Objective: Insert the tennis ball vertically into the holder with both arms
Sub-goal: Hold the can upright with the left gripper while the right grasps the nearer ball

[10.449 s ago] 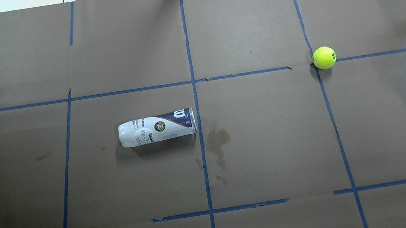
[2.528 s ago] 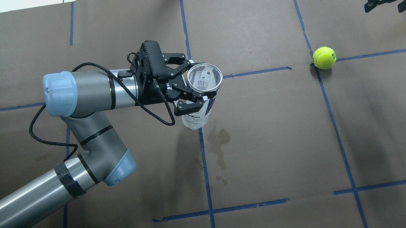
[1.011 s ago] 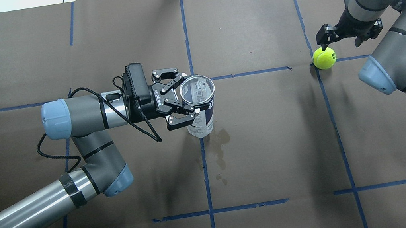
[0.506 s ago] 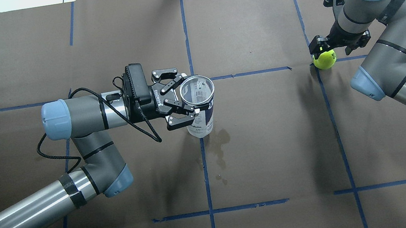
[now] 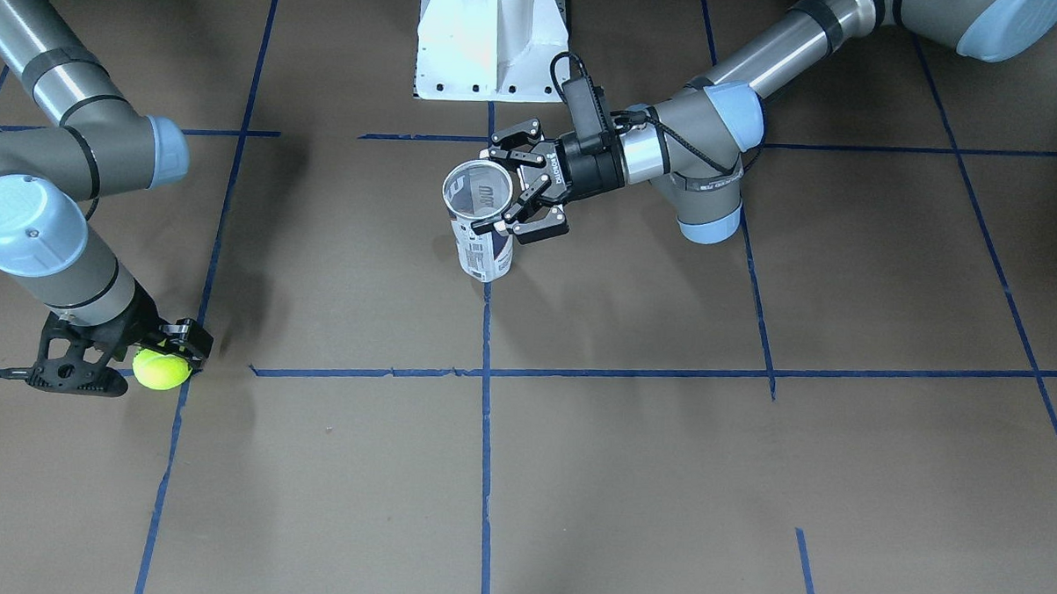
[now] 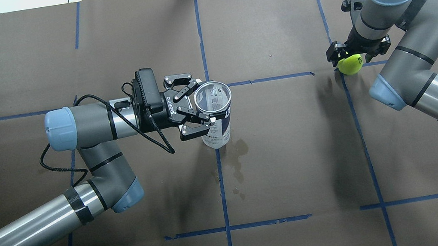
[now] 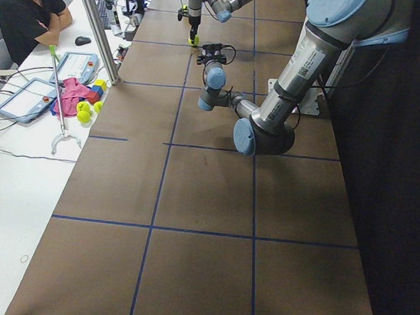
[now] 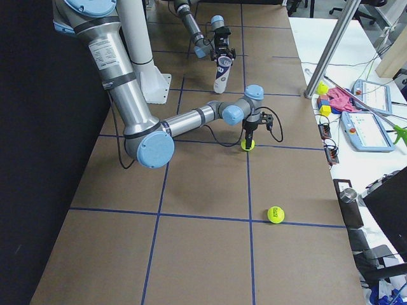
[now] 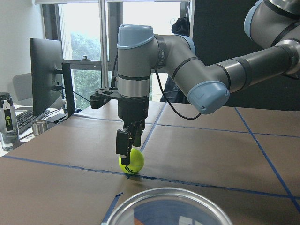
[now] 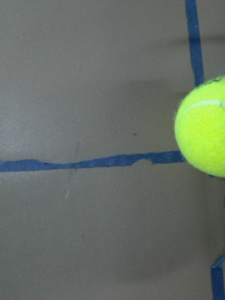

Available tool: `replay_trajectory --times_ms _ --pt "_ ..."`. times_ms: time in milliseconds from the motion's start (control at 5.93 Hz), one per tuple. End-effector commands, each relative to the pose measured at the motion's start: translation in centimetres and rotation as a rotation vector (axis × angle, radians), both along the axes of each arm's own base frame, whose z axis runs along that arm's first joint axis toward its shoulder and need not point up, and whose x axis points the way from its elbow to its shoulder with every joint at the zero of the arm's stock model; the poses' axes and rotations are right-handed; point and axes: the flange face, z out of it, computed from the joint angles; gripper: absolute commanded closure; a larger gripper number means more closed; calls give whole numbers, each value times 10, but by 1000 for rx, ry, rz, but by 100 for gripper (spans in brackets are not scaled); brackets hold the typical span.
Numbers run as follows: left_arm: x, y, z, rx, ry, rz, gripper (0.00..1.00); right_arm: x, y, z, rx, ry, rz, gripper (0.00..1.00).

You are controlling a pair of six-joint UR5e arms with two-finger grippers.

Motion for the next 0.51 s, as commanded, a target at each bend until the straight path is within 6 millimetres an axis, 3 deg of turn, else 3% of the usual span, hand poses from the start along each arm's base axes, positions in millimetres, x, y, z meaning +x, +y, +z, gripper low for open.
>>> replay_trajectory --times_ms 0,169,337 --pt "0 0 1 0 0 0 27 -15 6 9 6 31 -8 10" --pt "0 0 5 -3 -6 0 27 -16 6 9 10 37 -9 51" --pt "-1 0 7 -3 -8 0 27 -15 5 5 13 30 -2 85"
